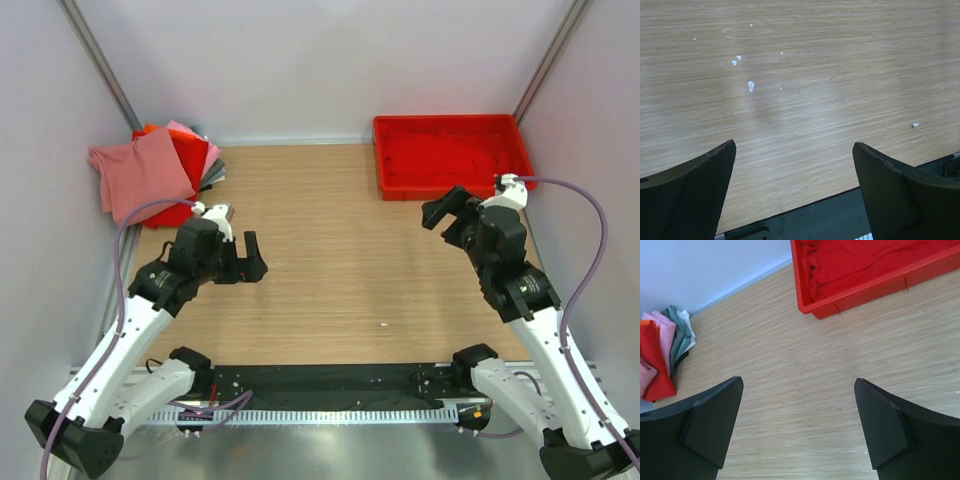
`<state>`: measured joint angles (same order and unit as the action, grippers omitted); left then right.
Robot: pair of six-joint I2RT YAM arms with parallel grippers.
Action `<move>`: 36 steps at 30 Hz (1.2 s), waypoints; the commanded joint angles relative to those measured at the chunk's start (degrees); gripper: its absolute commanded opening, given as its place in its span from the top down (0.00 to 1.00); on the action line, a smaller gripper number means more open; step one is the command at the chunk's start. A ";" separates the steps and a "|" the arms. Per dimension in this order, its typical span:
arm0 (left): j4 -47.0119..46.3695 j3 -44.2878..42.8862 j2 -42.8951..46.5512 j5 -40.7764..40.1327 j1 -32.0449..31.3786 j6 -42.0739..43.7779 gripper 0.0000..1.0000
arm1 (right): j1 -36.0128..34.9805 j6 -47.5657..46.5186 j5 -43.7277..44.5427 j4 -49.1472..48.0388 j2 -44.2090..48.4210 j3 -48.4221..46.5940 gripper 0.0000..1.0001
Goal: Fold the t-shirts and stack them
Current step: Grab the tshirt from the pile
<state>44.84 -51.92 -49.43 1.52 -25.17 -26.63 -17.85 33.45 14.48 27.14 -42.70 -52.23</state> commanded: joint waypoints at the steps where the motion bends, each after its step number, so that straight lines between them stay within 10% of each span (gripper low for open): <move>1: -0.28 -0.55 1.18 -0.82 -0.14 0.09 0.00 | -0.17 -6.10 0.03 -4.02 -2.99 -5.60 0.00; 12: 0.77 -1.08 4.69 -7.75 -0.14 -1.05 0.00 | 0.26 -13.31 4.66 3.96 -34.62 -37.19 0.00; 24: 2.89 -0.90 8.22 -14.44 -0.94 -2.02 0.00 | 22.32 -16.41 3.11 23.57 -85.16 -86.16 0.00; 36: 2.53 -0.90 5.13 -13.73 -0.94 -1.84 0.00 | 28.13 -16.23 -2.96 16.03 -101.96 -90.15 0.00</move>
<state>48.31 -52.23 -45.32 -11.00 -25.87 -28.49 11.33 18.17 13.65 46.33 -142.82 -138.89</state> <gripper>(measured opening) 0.996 0.996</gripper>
